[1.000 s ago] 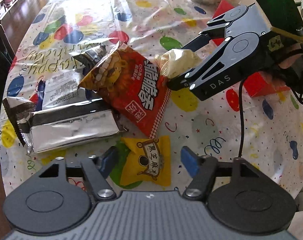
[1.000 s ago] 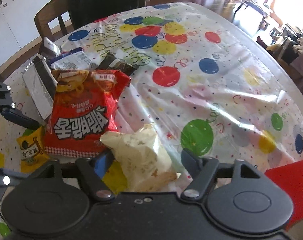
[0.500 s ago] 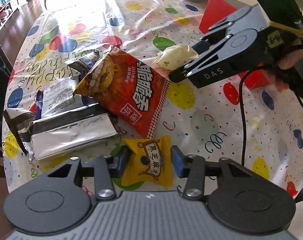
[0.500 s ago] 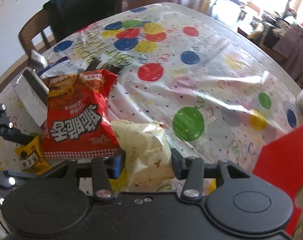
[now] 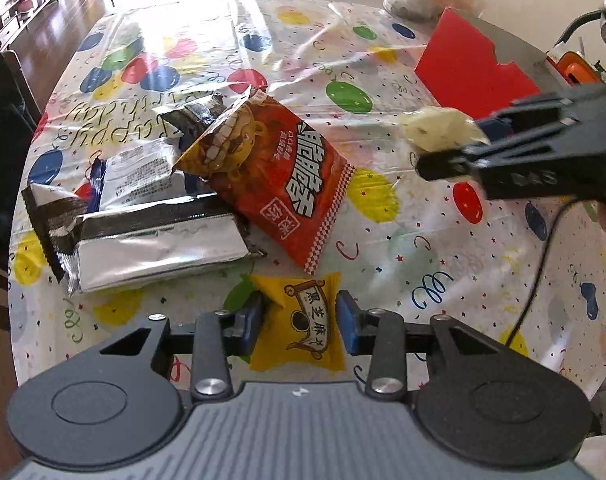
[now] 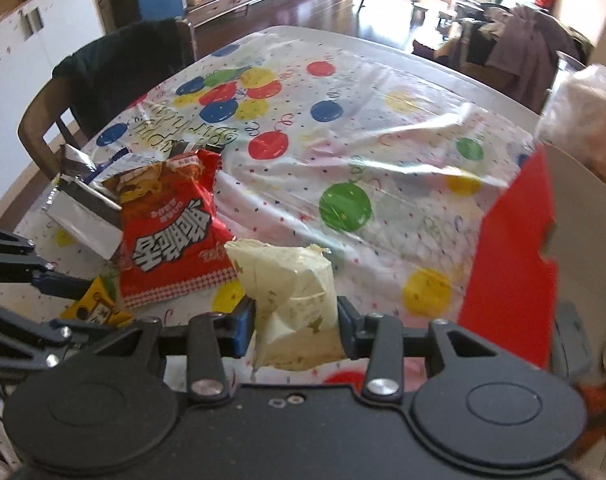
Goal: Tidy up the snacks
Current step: 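Grasp the pale yellow bag with the right gripper while the left grasps the yellow candy packet, then carry the pale yellow bag with the right gripper while the left carries the yellow packet into the box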
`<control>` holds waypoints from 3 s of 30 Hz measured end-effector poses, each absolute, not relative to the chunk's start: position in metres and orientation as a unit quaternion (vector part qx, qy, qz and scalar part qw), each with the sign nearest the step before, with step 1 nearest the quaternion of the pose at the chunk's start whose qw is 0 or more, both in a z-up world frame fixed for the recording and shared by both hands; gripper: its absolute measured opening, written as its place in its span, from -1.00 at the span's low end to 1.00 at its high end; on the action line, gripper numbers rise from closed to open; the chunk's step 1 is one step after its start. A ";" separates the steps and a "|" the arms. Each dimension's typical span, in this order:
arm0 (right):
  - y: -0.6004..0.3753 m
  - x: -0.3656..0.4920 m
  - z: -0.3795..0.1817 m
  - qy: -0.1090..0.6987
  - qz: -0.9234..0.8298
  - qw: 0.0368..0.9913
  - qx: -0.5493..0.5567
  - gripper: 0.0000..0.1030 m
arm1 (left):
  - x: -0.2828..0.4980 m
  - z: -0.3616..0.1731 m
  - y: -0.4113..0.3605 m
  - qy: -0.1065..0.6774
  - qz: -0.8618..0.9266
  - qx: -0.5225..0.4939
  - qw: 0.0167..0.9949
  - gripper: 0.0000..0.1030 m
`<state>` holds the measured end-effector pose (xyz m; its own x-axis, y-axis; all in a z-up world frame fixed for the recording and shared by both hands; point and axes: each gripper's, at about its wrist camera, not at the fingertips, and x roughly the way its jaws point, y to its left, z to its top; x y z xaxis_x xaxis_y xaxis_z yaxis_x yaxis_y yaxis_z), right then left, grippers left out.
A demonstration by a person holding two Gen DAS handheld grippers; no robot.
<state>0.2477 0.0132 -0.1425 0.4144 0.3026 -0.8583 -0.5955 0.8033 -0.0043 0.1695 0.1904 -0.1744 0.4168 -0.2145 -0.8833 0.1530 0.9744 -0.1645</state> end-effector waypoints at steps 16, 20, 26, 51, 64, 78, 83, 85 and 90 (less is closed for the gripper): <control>-0.048 0.188 -0.110 0.455 0.202 0.862 -0.095 -0.22 | 0.148 -0.167 0.191 0.521 -0.108 -0.049 0.846 -0.33; -0.061 0.183 -0.099 0.451 0.192 0.868 -0.082 -0.24 | 0.146 -0.158 0.188 0.512 -0.110 -0.056 0.850 -0.34; -0.079 0.180 -0.083 0.438 0.185 0.877 -0.066 -0.25 | 0.148 -0.132 0.177 0.488 -0.114 -0.063 0.863 -0.34; -0.208 0.233 -0.034 0.385 0.107 0.916 -0.037 -0.25 | 0.201 -0.030 0.046 0.393 -0.181 -0.031 0.901 -0.34; -0.274 0.290 -0.062 0.418 0.097 0.902 -0.047 -0.25 | 0.257 -0.040 -0.043 0.433 -0.188 -0.021 0.882 -0.34; -0.274 0.349 -0.103 0.467 0.147 0.867 -0.097 -0.25 | 0.316 -0.093 -0.115 0.513 -0.154 0.010 0.845 -0.34; -0.267 0.361 -0.115 0.480 0.157 0.857 -0.104 -0.25 | 0.333 -0.107 -0.126 0.539 -0.136 0.010 0.831 -0.34; -0.265 0.362 -0.119 0.486 0.161 0.852 -0.111 -0.25 | 0.338 -0.112 -0.129 0.548 -0.132 0.012 0.826 -0.34; -0.264 0.367 -0.130 0.505 0.169 0.838 -0.121 -0.25 | 0.344 -0.126 -0.132 0.571 -0.120 0.005 0.812 -0.34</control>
<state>0.3668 -0.2639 -0.1303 0.4324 0.1618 -0.8871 -0.4056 0.9135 -0.0311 0.3442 -0.1319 -0.1263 0.3198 -0.1893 -0.9284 0.2009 0.9711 -0.1288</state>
